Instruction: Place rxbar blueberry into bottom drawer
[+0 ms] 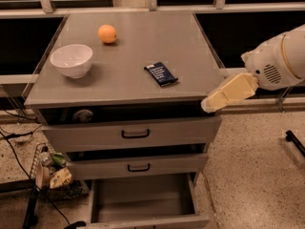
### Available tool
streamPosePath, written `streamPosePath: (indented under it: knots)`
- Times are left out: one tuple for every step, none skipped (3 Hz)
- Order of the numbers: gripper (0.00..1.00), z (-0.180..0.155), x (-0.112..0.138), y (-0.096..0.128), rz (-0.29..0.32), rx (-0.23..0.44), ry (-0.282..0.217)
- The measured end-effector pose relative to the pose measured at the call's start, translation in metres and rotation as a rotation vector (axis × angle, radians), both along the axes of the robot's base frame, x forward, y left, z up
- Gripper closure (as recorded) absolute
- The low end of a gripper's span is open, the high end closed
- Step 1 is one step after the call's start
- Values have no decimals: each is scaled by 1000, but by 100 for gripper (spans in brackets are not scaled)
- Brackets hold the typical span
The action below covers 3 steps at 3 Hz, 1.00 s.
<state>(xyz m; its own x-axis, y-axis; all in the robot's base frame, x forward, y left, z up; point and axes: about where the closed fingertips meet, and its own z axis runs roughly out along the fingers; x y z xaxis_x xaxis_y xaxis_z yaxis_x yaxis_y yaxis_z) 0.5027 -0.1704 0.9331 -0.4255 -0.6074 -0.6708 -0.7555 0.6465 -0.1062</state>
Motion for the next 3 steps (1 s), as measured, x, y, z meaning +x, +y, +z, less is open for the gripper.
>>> streamPosePath:
  knots:
    - [0,0,0,0,0,0,0]
    - [0,0,6,5,-53,-9,-38]
    - [0,-2,21,16,-127,-24,-106]
